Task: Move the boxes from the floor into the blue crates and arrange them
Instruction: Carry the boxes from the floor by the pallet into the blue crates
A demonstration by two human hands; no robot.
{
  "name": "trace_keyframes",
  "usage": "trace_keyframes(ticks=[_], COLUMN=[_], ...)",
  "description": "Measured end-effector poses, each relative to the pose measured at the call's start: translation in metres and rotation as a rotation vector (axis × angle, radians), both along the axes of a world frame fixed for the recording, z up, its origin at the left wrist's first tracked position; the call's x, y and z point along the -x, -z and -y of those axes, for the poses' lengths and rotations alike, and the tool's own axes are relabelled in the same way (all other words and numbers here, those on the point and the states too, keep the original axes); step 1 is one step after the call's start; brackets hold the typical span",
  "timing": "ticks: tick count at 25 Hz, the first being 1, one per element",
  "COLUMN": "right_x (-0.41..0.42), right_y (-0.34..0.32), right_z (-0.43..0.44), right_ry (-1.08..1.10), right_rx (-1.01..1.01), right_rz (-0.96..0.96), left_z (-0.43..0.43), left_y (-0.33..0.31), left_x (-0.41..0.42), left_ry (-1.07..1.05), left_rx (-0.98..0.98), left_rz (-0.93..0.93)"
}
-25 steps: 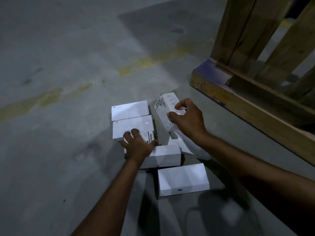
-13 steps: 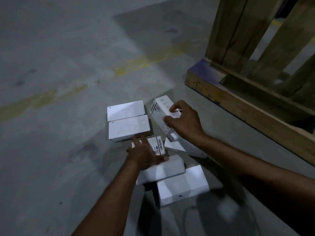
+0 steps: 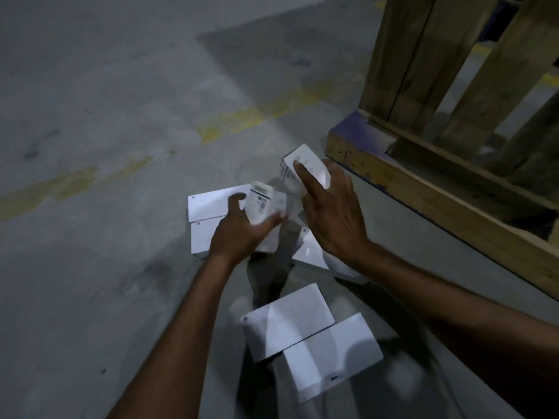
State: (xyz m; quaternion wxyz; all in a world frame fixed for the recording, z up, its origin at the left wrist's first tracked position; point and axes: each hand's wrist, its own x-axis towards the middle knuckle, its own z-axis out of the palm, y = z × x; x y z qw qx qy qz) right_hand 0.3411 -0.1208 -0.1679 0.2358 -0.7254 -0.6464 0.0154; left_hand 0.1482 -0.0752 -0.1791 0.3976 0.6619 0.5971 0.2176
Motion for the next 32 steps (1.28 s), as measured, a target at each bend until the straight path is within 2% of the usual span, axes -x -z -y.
trace_keyframes(ticks=[1, 3, 7, 11, 14, 16, 19, 22, 27, 32], right_x=[0.0, 0.002, 0.009, 0.021, 0.035, 0.041, 0.044, 0.049, 0.05, 0.056], right_y=[-0.003, -0.008, -0.02, -0.056, -0.104, -0.147, -0.23, -0.336, -0.49, -0.651], right_z=[0.001, 0.004, 0.0, 0.01, 0.034, 0.055, 0.089, 0.112, 0.137, 0.163], right_ry=[-0.007, 0.0, 0.043, 0.107, 0.194, 0.198, 0.236, 0.383, 0.472, 0.557], right_rx=[-0.006, -0.019, -0.047, -0.107, -0.132, -0.126, -0.143, 0.01, 0.125, 0.053], right_rz=[0.025, 0.018, -0.093, -0.129, -0.142, -0.217, -0.519, -0.87, -0.917, -0.875], left_z=[0.001, 0.006, 0.015, 0.028, 0.059, 0.078, 0.103, 0.122, 0.148, 0.163], left_y=[-0.007, -0.015, -0.022, -0.066, -0.122, -0.165, -0.239, -0.325, -0.48, -0.647], left_x=[-0.004, -0.013, -0.028, -0.037, -0.037, -0.035, -0.026, -0.016, -0.004, -0.004], left_ry=[-0.091, -0.17, -0.127, -0.205, -0.232, -0.235, -0.286, -0.347, -0.3, -0.157], left_rx=[0.074, 0.103, -0.017, 0.042, 0.105, 0.177, 0.254, 0.304, 0.294, 0.091], left_rz=[0.179, 0.398, 0.517, 0.637, 0.647, 0.617, 0.57, 0.55, 0.436, 0.257])
